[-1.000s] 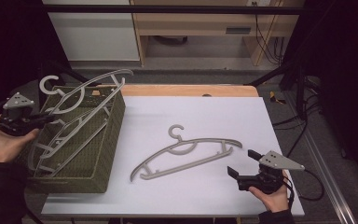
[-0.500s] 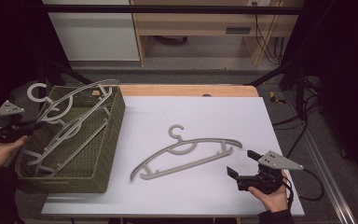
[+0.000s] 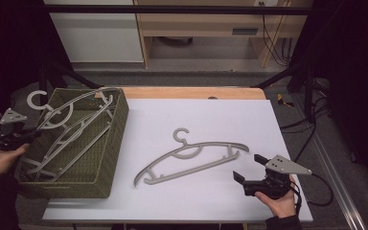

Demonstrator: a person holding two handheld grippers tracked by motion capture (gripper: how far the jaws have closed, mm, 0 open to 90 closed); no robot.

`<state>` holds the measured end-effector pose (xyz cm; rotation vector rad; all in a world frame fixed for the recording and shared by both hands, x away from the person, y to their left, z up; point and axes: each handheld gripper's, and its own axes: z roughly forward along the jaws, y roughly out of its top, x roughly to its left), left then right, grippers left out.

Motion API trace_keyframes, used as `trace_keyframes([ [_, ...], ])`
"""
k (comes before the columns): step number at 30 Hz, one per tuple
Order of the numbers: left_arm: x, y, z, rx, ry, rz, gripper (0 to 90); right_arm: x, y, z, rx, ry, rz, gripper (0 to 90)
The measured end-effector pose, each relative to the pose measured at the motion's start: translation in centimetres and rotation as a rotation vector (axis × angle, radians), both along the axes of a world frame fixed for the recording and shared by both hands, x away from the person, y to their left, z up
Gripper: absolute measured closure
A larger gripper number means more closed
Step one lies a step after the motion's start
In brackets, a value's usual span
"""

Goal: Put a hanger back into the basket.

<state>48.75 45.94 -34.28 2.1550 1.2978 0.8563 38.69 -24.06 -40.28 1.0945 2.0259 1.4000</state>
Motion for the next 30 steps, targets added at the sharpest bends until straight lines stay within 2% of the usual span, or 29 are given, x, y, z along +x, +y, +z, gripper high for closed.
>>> trace_keyframes([
  [2,0.0,0.2,-0.2,-0.003,0.001,0.01,81.1,0.0,0.1,-0.1,-0.003,0.0,0.002,4.2],
  [5,0.0,0.3,-0.6,0.015,0.015,0.024,81.1,0.0,0.1,-0.1,-0.001,0.002,0.005,4.2],
  [11,0.4,-0.7,-1.7,0.016,0.052,0.006,81.2,0.1,0.1,-0.1,-0.002,0.001,0.004,4.2],
  [16,0.3,-0.6,-2.5,-0.024,0.07,0.014,81.2,0.0,0.1,-0.1,-0.002,0.002,0.005,4.2],
  [21,0.8,-2.1,-3.4,0.055,0.107,-0.003,81.2,0.0,0.2,-0.1,-0.005,0.002,0.004,4.2],
  [23,1.0,-2.4,-3.8,0.069,0.119,0.004,81.1,0.0,0.2,0.0,-0.006,0.0,0.006,4.2],
  [26,1.0,-2.0,-4.0,0.031,0.144,0.018,81.0,0.0,0.1,0.0,0.001,0.001,0.001,4.2],
  [28,0.9,-2.1,-4.1,0.033,0.137,0.024,80.6,0.0,0.0,0.0,0.0,0.001,0.001,4.2],
  [30,0.9,-2.2,-4.1,0.025,0.146,0.019,75.7,0.0,0.1,0.0,0.0,0.0,0.001,4.2],
])
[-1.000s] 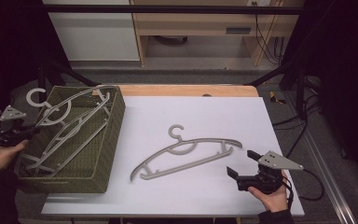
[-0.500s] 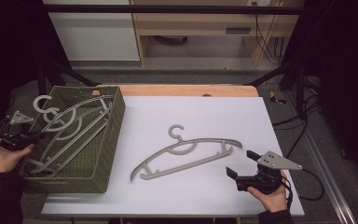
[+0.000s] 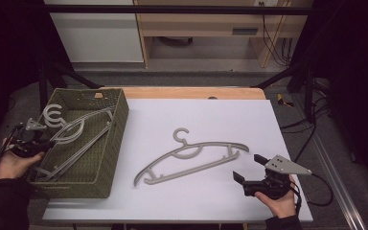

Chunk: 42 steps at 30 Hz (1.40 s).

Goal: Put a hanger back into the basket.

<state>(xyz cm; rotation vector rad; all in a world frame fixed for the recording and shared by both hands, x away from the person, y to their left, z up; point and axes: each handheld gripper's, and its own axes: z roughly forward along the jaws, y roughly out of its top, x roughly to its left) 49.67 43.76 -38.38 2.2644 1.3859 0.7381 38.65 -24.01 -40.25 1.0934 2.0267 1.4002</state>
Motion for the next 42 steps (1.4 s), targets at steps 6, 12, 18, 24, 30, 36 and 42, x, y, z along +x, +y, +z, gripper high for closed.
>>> trace_keyframes([
  [6,-0.5,-0.3,0.6,-0.035,-0.011,0.04,60.8,0.0,0.1,0.0,0.001,-0.001,0.001,4.2],
  [12,-1.8,-0.7,2.0,-0.127,-0.091,0.035,54.2,0.0,0.1,0.0,0.002,-0.003,-0.001,4.2],
  [18,-3.4,-3.5,3.3,-0.236,-0.212,-0.038,45.8,0.0,0.1,0.0,0.005,-0.001,-0.001,4.2],
  [24,-4.5,-7.1,3.9,-0.324,-0.286,-0.131,35.4,0.0,0.0,0.0,0.004,-0.002,-0.002,4.1],
  [30,-5.7,-10.2,3.8,-0.429,-0.331,-0.203,25.7,0.1,-0.1,0.0,0.009,0.0,-0.004,4.1],
  [36,-6.3,-12.8,3.3,-0.513,-0.317,-0.27,23.2,0.1,-0.1,0.0,0.009,-0.002,-0.007,4.1],
  [42,-7.5,-15.9,2.8,-0.516,-0.324,-0.343,10.2,0.2,-0.1,-0.1,0.009,0.004,-0.007,4.2],
])
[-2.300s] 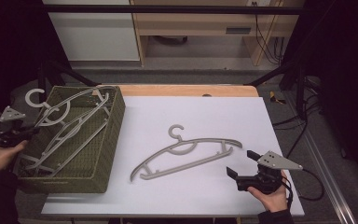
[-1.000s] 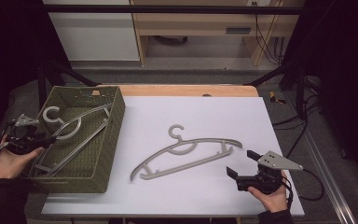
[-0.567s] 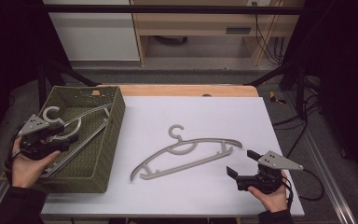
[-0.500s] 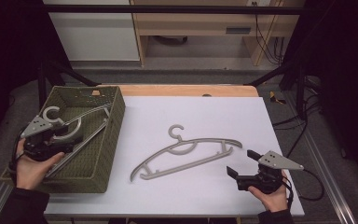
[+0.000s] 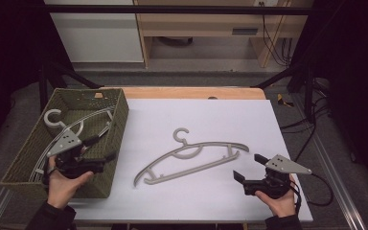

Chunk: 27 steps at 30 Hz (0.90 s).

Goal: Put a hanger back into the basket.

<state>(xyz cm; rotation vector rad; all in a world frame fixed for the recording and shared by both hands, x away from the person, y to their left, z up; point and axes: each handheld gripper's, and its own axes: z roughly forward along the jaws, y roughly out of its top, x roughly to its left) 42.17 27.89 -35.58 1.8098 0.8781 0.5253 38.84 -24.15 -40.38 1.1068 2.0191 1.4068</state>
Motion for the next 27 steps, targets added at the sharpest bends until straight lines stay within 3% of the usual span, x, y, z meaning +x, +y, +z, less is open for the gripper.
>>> trace_keyframes([
  [6,-0.9,-2.7,-0.4,0.017,0.013,-0.055,6.7,-0.1,0.0,0.1,0.002,-0.007,0.003,4.1],
  [15,-1.0,-5.7,-1.3,0.058,0.037,-0.142,8.1,-0.1,-0.2,0.1,-0.002,-0.007,0.004,4.1],
  [21,0.0,-7.8,-1.6,0.128,0.077,-0.201,9.5,-0.2,-0.2,0.1,-0.003,-0.005,0.002,4.1],
  [27,1.8,-9.7,-1.9,0.174,0.127,-0.227,11.2,-0.2,-0.4,0.2,0.003,-0.009,0.0,4.2],
])
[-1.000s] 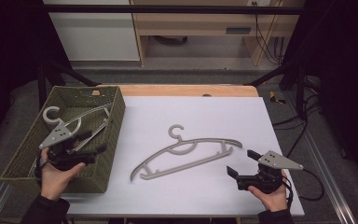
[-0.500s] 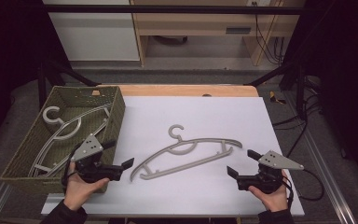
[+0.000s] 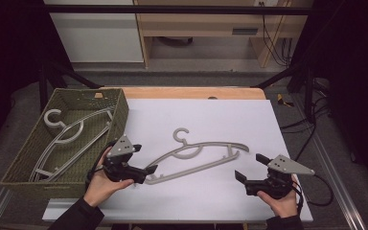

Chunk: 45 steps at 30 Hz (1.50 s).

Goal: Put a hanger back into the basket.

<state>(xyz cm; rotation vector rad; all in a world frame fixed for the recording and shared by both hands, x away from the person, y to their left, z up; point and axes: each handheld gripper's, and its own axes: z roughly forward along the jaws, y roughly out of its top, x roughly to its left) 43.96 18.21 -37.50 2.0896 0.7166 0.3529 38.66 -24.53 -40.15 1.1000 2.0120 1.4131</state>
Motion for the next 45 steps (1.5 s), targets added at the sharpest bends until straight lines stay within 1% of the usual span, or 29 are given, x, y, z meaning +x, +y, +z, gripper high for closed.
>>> trace_keyframes([
  [2,0.7,-0.7,-0.3,0.016,0.013,-0.002,11.7,0.0,0.0,0.0,0.0,0.001,0.002,4.2],
  [4,1.2,-1.2,-0.6,0.022,0.025,0.0,12.7,0.0,0.1,0.0,0.002,0.001,0.002,4.2],
  [6,1.8,-1.7,-1.0,0.06,0.016,0.013,13.9,0.0,0.1,-0.1,0.0,0.003,0.003,4.2],
  [7,2.1,-1.8,-1.2,0.063,0.021,0.017,14.8,0.0,0.1,-0.1,0.0,0.003,0.007,4.2],
  [8,2.5,-2.0,-1.4,0.072,0.033,0.019,15.5,0.0,0.1,-0.1,-0.002,0.003,0.01,4.2],
  [10,3.1,-2.2,-1.9,0.093,0.041,0.036,17.7,0.1,0.1,-0.1,-0.002,0.003,0.01,4.2],
  [12,3.5,-2.5,-2.4,0.103,0.05,0.046,20.4,0.1,0.1,-0.1,-0.001,0.005,0.01,4.2],
  [16,4.3,-3.1,-3.4,0.14,0.087,0.035,24.1,0.1,0.1,-0.2,-0.005,0.007,0.011,4.2],
  [18,4.6,-3.3,-3.9,0.137,0.103,0.041,26.7,0.1,0.1,-0.2,-0.005,0.006,0.008,4.2],
  [19,4.8,-3.4,-4.2,0.145,0.109,0.041,28.1,0.1,0.2,-0.2,-0.004,0.007,0.009,4.2],
  [21,5.3,-3.7,-4.9,0.184,0.111,0.044,29.6,0.1,0.3,-0.2,-0.009,0.011,0.013,4.2],
  [23,5.8,-3.8,-5.6,0.212,0.135,0.044,31.7,0.1,0.4,-0.2,-0.007,0.01,0.009,4.2],
  [25,6.0,-3.9,-6.3,0.234,0.141,0.056,34.7,0.1,0.4,-0.2,-0.008,0.01,0.008,4.2],
  [27,6.2,-3.9,-6.8,0.258,0.157,0.063,39.5,0.1,0.3,-0.2,-0.009,0.011,0.008,4.2],
  [28,6.3,-3.8,-7.0,0.28,0.157,0.063,41.5,0.1,0.3,-0.3,-0.011,0.011,0.006,4.2],
  [31,6.4,-3.6,-7.2,0.295,0.167,0.075,49.2,0.2,0.4,-0.4,-0.013,0.013,0.011,4.2],
  [32,6.5,-3.6,-7.3,0.294,0.167,0.08,51.1,0.2,0.5,-0.4,-0.014,0.015,0.011,4.2],
  [34,6.5,-3.6,-7.5,0.302,0.177,0.075,54.8,0.2,0.6,-0.5,-0.018,0.018,0.015,4.2],
  [38,6.5,-3.4,-8.0,0.313,0.202,0.084,62.1,0.2,0.6,-0.6,-0.018,0.018,0.014,4.2],
  [39,6.6,-3.4,-8.1,0.324,0.204,0.083,64.0,0.2,0.6,-0.5,-0.017,0.018,0.014,4.2],
  [40,6.5,-3.4,-8.2,0.318,0.214,0.083,65.4,0.2,0.6,-0.5,-0.017,0.018,0.014,4.2],
  [42,6.5,-3.4,-8.3,0.324,0.218,0.078,69.1,0.2,0.6,-0.5,-0.015,0.019,0.015,4.2],
  [45,6.4,-3.3,-8.4,0.319,0.225,0.093,73.0,0.2,0.6,-0.5,-0.016,0.02,0.018,4.2],
])
